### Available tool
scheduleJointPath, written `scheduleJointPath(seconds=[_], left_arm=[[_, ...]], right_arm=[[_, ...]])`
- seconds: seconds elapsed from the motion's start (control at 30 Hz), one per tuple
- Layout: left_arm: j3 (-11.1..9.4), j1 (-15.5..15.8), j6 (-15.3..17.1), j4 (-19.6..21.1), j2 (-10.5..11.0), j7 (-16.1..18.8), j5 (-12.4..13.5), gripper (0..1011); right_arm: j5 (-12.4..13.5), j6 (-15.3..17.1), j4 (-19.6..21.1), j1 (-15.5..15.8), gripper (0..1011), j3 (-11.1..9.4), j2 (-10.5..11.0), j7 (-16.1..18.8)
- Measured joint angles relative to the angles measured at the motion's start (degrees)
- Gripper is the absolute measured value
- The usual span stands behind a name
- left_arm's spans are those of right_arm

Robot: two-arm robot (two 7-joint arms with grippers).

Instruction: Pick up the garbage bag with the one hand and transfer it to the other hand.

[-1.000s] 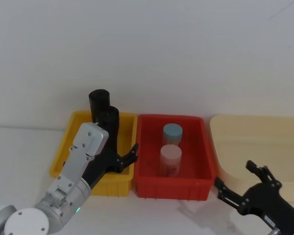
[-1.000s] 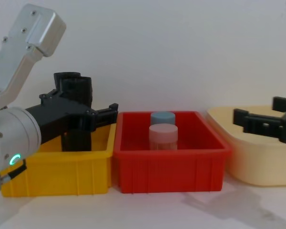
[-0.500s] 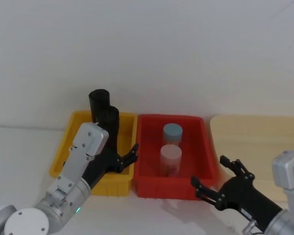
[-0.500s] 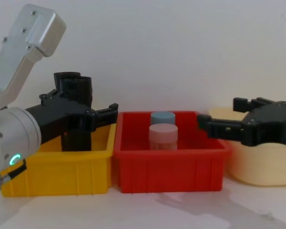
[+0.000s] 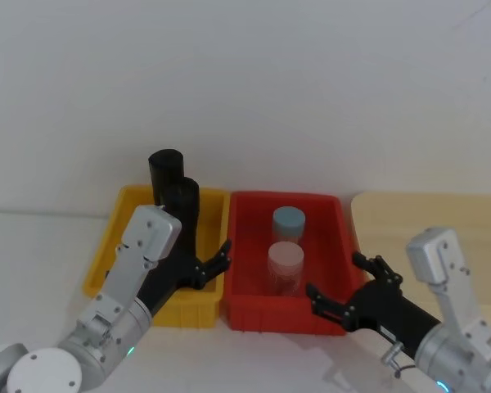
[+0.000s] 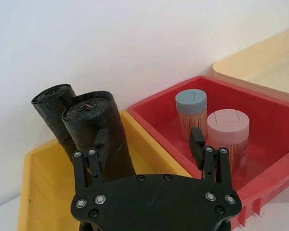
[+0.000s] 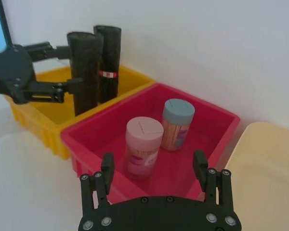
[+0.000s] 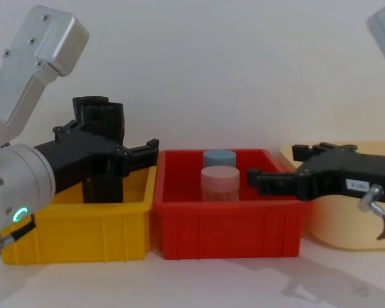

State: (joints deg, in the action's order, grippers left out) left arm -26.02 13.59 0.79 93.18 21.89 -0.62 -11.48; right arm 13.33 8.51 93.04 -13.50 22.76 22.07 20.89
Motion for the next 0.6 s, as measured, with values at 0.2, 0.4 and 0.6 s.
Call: scheduleJointPath(seconds=[0.2,0.4,0.6], left_arm=[[0.0,0.0,0.0,0.0,0.0,0.0,0.0,1000],[0.0,0.0,0.0,0.0,0.0,0.0,0.0,1000],[0.0,0.0,0.0,0.0,0.0,0.0,0.0,1000]], right_arm=[[-1.7,1.7,-2.6,-3.0,1002,1.6,-1.2,0.0],[-3.3,3.0,-4.8,-5.6,1002,3.0,-2.3,0.4],[-4.7,4.0,-6.9,-7.8,1002,4.2,-3.3,0.8]])
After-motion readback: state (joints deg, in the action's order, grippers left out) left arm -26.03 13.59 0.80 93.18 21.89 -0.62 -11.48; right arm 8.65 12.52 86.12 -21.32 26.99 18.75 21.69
